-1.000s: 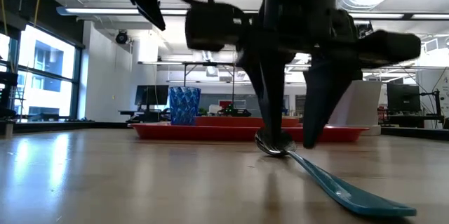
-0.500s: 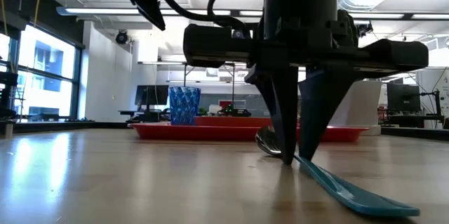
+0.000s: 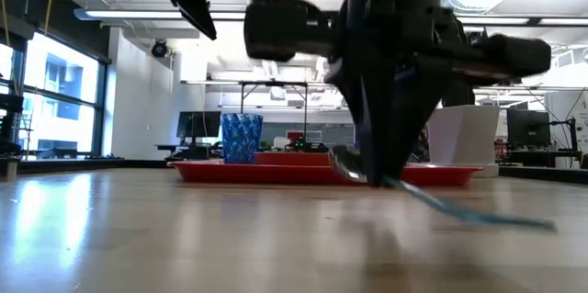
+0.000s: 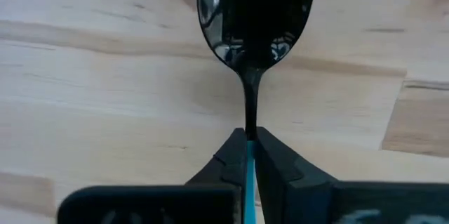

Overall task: Pick and place plate/cup/fork/spoon on tray
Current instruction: Put the blue spoon on the left side of the white orange fork

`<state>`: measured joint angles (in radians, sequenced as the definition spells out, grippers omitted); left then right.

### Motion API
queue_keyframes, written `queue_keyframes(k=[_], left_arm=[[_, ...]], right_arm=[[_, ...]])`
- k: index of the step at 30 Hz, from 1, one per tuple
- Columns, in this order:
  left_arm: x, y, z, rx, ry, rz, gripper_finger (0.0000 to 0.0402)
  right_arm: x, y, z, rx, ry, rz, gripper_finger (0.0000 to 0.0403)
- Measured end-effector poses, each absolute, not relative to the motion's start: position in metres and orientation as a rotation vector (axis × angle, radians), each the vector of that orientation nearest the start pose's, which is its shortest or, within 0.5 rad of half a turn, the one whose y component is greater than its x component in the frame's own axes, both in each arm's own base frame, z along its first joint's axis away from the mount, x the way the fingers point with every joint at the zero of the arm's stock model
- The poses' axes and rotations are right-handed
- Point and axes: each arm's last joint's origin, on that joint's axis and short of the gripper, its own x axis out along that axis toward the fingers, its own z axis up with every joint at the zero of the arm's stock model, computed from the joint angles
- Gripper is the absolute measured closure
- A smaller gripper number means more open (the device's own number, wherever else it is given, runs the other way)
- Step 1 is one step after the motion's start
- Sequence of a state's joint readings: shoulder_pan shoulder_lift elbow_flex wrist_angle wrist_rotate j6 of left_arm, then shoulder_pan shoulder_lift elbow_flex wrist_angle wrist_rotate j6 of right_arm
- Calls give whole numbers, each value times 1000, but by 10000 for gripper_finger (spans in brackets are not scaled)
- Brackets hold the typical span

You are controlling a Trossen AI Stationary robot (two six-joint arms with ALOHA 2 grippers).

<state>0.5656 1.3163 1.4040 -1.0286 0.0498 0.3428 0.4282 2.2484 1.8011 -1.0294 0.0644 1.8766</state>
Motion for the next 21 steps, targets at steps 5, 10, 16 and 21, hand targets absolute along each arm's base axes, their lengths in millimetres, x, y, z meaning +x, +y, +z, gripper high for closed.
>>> queue_keyframes(k=[5, 10, 16, 21], left_arm=[[211, 132, 362, 25, 970, 314, 264], [211, 132, 362, 24, 970, 314, 263], [211, 132, 362, 24, 970, 314, 264], [211, 133, 362, 24, 970, 314, 264]], right_arm=[[399, 176, 176, 1107, 1115, -1044, 400], [392, 164, 195, 1049, 1075, -1079, 401], [383, 145, 219, 985, 1069, -1100, 402], [376, 128, 240, 900, 1033, -1103, 402]])
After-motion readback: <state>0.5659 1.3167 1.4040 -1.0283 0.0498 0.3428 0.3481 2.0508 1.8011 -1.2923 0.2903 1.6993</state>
